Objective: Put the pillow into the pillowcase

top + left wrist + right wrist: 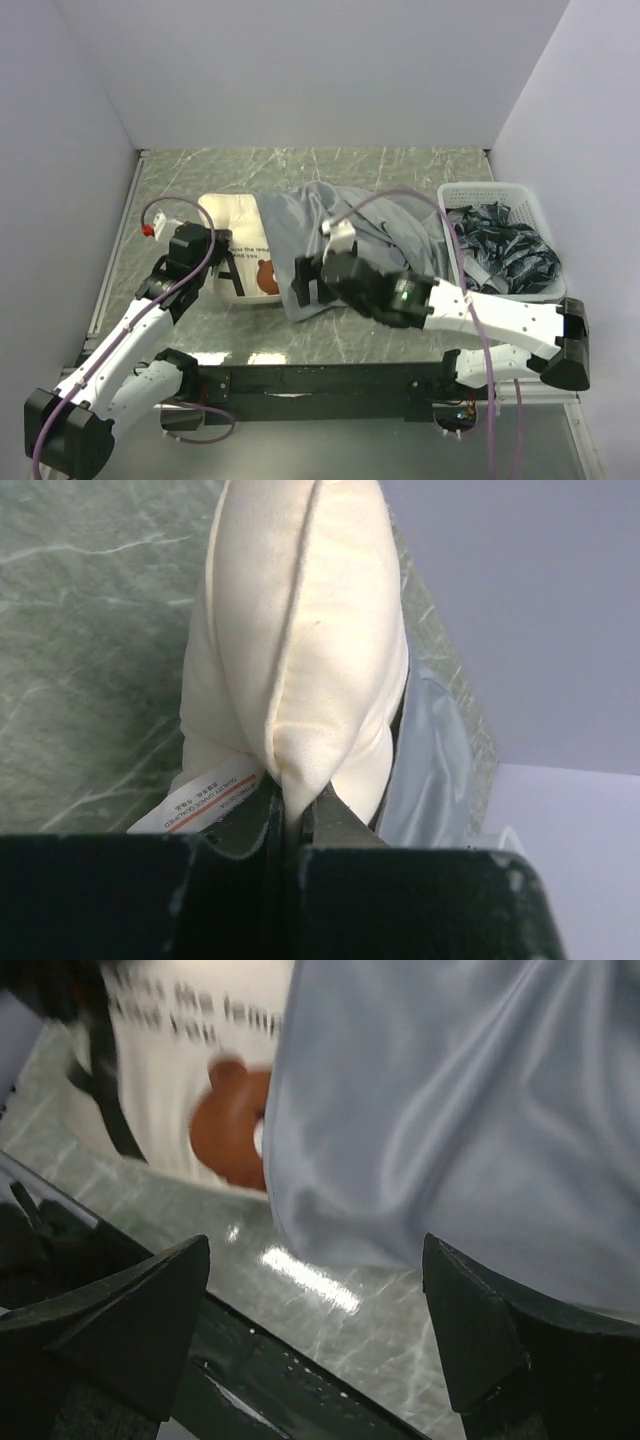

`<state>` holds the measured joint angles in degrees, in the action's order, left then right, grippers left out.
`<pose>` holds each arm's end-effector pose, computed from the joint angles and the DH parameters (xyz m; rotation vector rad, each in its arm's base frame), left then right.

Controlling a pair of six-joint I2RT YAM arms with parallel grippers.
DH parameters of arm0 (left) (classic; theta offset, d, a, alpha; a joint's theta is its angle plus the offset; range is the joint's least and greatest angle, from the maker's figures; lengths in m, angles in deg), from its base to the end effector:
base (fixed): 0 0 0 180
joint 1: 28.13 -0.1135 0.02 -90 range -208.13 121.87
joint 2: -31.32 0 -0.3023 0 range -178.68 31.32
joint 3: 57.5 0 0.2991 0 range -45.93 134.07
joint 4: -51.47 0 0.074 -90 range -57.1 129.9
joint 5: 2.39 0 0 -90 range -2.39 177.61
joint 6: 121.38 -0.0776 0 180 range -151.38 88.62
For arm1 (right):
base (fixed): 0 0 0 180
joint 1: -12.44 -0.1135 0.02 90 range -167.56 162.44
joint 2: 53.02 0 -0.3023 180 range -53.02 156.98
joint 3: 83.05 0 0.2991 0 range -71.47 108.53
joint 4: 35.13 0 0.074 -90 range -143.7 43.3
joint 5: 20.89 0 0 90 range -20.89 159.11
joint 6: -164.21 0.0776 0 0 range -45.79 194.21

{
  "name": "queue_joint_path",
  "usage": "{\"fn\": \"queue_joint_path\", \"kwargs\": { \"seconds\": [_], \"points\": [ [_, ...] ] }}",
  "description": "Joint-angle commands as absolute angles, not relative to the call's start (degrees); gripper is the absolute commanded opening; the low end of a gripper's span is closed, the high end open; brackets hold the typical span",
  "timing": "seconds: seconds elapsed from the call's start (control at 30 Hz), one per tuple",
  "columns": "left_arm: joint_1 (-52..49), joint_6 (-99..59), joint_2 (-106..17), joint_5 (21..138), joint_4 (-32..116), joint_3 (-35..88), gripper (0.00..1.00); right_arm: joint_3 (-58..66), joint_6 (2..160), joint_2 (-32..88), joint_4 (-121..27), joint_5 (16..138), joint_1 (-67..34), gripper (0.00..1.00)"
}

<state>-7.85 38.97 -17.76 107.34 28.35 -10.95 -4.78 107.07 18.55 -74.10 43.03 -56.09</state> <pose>0.2467 -0.0632 0.2651 -1.0664 1.7553 -0.6636 0.1573 0.3067 0.3585 -0.3896 2.0899 0.5901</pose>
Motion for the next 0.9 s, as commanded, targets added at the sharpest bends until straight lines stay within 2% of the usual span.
{"fn": "queue_joint_path", "kwargs": {
  "seconds": [0.0, 0.13, 0.37, 0.73, 0.8, 0.83, 0.87],
  "points": [
    [-5.7, 40.4, -18.9, 110.9, 31.3, -3.7, 0.01, -19.6, 117.5, 18.3, -60.8, 39.0, -60.5, 0.92],
    [-4.5, 39.5, -21.1, 111.8, 28.9, -0.2, 0.01, -23.0, 118.5, 21.1, -54.9, 34.5, -64.2, 0.92],
    [-1.8, 39.2, -22.0, 114.5, 26.2, 2.3, 0.01, -25.7, 122.4, 29.9, -42.2, 29.9, -65.1, 0.94],
    [-0.6, 38.8, -21.8, 115.8, 25.2, 3.4, 0.01, -24.1, 132.6, 40.4, -44.0, 22.5, -65.0, 0.91],
    [-0.3, 37.8, -22.0, 116.4, 25.2, 4.0, 0.01, -23.1, 132.5, 40.8, -46.3, 21.7, -64.7, 0.8],
    [-0.2, 37.4, -22.1, 116.5, 25.5, 4.2, 0.01, -22.7, 131.2, 40.0, -46.3, 21.3, -64.5, 0.66],
    [-0.2, 36.4, -22.1, 116.9, 25.7, 4.3, 0.01, -20.6, 130.6, 39.4, -50.4, 21.0, -64.4, 0.27]
  ]
}}
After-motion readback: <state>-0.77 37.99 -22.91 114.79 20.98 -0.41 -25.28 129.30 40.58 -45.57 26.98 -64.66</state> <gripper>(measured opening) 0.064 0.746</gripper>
